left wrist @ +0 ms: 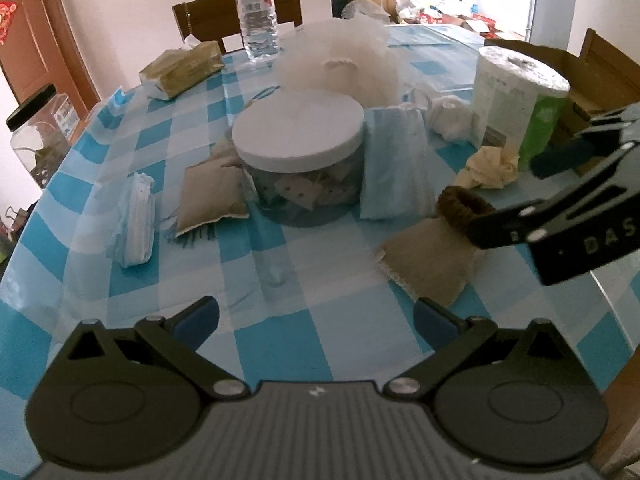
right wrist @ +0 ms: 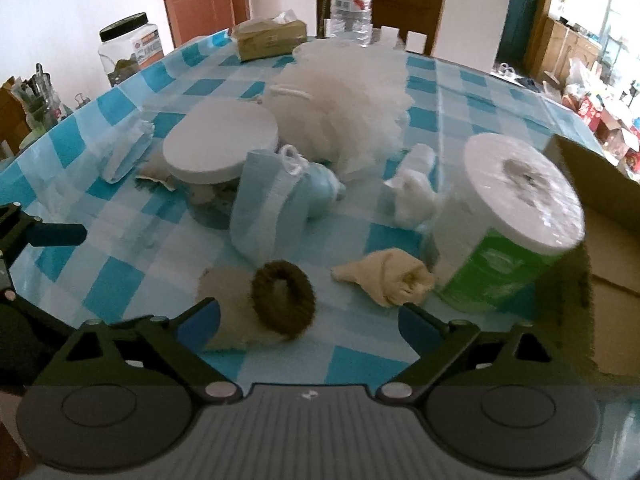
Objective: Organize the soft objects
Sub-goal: 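Move the right tool to the brown hair tie while the left tool approaches the beige pouch, then close the right tool on the brown hair tie while the left tool grasps the beige pouch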
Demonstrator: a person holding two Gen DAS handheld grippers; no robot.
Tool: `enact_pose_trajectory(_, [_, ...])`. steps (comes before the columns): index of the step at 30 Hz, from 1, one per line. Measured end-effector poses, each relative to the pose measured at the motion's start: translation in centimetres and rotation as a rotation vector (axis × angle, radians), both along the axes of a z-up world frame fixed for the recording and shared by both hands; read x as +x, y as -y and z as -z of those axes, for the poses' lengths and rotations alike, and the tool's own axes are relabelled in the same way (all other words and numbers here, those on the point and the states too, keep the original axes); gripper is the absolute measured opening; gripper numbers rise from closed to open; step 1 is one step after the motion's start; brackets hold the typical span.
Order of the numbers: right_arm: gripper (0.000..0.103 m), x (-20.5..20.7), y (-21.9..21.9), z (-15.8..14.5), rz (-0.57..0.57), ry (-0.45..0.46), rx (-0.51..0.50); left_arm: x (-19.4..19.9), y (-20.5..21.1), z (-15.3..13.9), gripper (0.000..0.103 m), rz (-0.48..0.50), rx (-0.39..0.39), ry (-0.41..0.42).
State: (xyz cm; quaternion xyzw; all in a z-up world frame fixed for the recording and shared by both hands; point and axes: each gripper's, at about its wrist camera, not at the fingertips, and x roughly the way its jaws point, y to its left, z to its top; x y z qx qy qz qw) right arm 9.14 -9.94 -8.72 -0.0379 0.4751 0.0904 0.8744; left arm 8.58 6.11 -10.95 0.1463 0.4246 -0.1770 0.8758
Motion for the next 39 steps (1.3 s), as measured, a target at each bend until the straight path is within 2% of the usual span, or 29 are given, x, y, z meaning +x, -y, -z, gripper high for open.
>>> enact_pose_trajectory(6, [0.085,1.5,-1.2,1.3,-0.038,-0.032,0.002,0.4,-0.7,0.4,0.102,-0.017,-0.026,-0.024])
enact_pose_trajectory(10, [0.079,2.3,-1.2,2.1,-0.048,-0.053,0.016,0.5,-0.7,0.7,0.102,-0.014,-0.017,-0.036])
enact_pose_trajectory(15, [0.067,2.7,-0.7,2.6,-0.06,-0.071,0.05,0.6,-0.1,1.0,0.102,-0.001,-0.018,-0.058])
enact_pose_trajectory(17, [0.056,2.8,-0.4,2.7,-0.066,-0.075,0.069,0.8,0.3,1.1,0.102,0.002,-0.013,-0.064])
enact_pose_trajectory(23, [0.044,2.4,-0.1,2.4,-0.085,-0.072,0.078,1.2,2.3,1.5,0.102,0.068,-0.008,-0.072])
enact_pose_trajectory(28, [0.043,1.9,1.1,2.2,-0.07,-0.081,0.051,2.0,4.2,2.6,0.102,0.138,-0.004,-0.094])
enact_pose_trajectory(30, [0.043,1.7,1.7,2.3,-0.063,-0.088,0.029,2.4,4.7,3.0,0.102,0.156,-0.039,-0.108])
enact_pose_trajectory(37, [0.044,1.1,3.7,2.7,-0.024,-0.103,-0.001,3.4,7.0,3.2,0.102,0.271,-0.042,-0.097])
enact_pose_trajectory(39, [0.044,1.0,4.1,2.9,-0.011,-0.107,-0.005,3.7,7.4,3.3,0.101,0.274,-0.05,-0.1])
